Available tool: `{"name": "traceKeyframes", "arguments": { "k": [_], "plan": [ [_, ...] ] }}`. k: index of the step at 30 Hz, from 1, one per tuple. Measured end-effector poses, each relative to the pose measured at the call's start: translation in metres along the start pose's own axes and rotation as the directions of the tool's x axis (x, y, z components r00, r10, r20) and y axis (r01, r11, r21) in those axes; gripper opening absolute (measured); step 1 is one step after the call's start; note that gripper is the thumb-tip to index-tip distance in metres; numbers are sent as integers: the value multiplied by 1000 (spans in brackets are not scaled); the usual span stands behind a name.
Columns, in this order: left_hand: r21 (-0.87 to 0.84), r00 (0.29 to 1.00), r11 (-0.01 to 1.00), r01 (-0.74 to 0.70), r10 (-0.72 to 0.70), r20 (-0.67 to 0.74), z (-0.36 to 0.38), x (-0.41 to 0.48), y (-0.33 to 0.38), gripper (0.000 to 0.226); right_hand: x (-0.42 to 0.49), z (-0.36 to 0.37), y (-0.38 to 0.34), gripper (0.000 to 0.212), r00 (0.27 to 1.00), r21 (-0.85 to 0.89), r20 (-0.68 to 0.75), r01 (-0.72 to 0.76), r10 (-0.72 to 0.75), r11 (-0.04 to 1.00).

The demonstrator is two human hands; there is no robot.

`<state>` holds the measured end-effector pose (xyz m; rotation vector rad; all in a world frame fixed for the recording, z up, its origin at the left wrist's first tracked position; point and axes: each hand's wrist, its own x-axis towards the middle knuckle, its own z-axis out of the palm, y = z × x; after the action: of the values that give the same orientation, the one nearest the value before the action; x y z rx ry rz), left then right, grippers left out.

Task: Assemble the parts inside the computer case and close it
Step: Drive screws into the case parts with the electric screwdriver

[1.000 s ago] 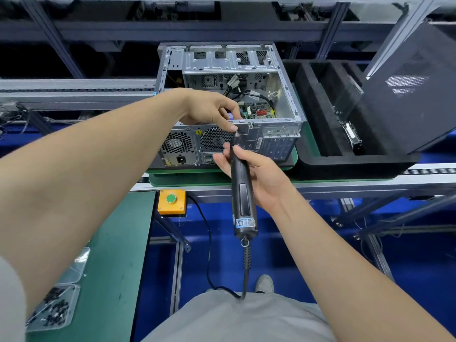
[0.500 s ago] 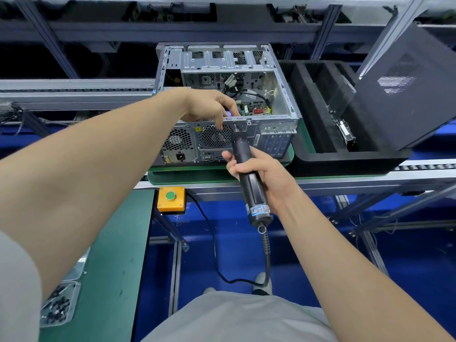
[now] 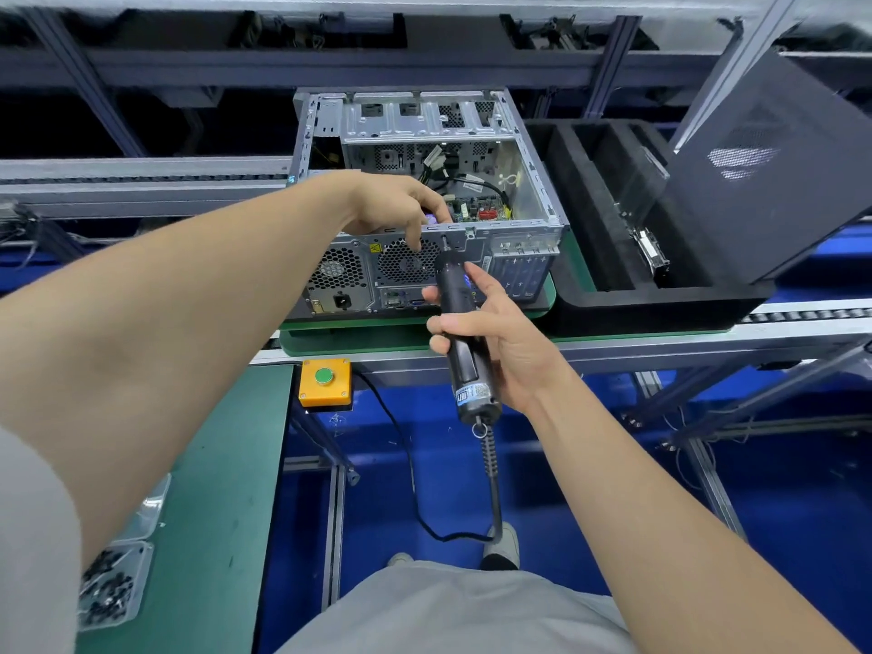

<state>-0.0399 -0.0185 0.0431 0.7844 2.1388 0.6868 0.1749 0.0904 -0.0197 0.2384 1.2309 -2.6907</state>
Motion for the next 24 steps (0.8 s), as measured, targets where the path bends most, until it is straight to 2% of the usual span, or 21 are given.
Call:
{"name": "traceKeyframes", "arguments": {
  "k": [3, 7, 10, 16, 19, 23, 24],
  "plan": [
    [0, 1000, 1000, 3, -3, -9, 0, 1, 0, 35, -3, -1, 0, 110, 999, -19, 45, 25, -24, 1000],
    [-6, 1000, 1000, -7, 7, 9, -1, 1, -1, 33, 0, 0, 1, 109, 999, -16, 38, 21, -21, 1000],
    [-67, 1000, 998, 4, -2, 25, -4, 3, -5, 30, 1, -3, 2, 117, 999, -11, 47, 9, -8, 1000],
    [-141, 999, 989, 33, -35, -10, -13, 12, -15, 9, 3, -6, 3, 118, 999, -43, 47, 9, -7, 999],
    [-113, 999, 993, 29, -26, 20, -14, 12, -13, 15, 3, -6, 3, 117, 999, -37, 53, 6, -4, 999],
    [-84, 998, 995, 58, -60, -22, -15, 16, -9, 36, 4, -6, 3, 115, 998, -28, 57, 11, -9, 1000],
    [-85, 998, 994, 63, -64, -9, -15, 15, -9, 35, 4, -6, 3, 114, 999, -30, 53, 12, -11, 999]
  ]
}}
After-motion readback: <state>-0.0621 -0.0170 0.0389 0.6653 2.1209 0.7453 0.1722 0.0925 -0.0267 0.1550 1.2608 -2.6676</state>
